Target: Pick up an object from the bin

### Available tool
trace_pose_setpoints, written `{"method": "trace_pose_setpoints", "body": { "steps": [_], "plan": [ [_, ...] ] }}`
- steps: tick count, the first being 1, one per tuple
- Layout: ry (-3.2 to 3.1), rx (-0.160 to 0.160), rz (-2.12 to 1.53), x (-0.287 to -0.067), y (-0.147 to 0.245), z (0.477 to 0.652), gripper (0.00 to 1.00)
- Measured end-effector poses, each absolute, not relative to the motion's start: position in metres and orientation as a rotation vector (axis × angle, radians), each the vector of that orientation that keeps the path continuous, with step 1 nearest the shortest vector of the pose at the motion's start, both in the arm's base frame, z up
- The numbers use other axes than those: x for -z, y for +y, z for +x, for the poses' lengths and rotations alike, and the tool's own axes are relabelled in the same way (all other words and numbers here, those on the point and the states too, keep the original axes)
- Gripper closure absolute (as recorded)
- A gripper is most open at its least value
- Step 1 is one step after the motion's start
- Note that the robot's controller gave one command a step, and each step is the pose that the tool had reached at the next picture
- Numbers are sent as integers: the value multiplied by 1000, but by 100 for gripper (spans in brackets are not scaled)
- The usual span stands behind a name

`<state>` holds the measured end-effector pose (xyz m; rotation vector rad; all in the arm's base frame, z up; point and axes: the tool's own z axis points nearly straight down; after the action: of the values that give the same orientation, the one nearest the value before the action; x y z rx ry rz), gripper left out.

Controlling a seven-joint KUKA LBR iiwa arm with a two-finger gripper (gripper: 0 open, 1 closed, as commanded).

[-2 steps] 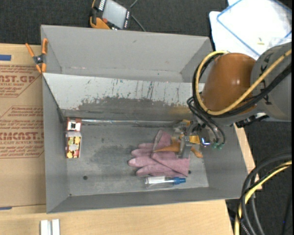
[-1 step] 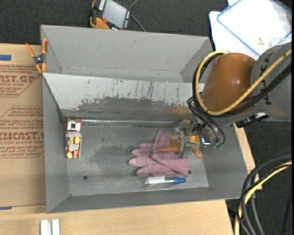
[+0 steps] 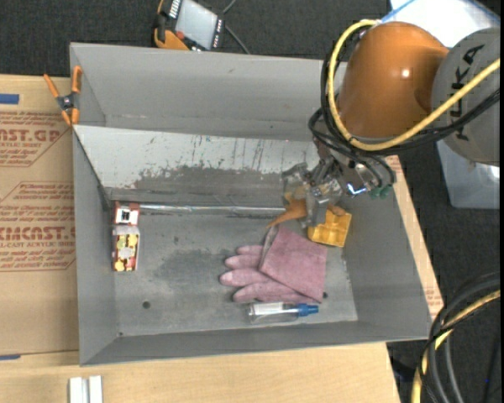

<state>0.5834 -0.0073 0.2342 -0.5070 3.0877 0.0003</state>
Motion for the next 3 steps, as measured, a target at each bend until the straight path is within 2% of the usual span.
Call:
{"method": "trace_pose_setpoints", "body": {
  "steps": [1, 2, 3],
  "plan": [
    [3130, -2, -194, -135, -31, 559, 0],
    [3126, -1, -259, -209, -29, 553, 0],
    [3132, -4, -232, -249, -34, 557, 0]
  ]
}}
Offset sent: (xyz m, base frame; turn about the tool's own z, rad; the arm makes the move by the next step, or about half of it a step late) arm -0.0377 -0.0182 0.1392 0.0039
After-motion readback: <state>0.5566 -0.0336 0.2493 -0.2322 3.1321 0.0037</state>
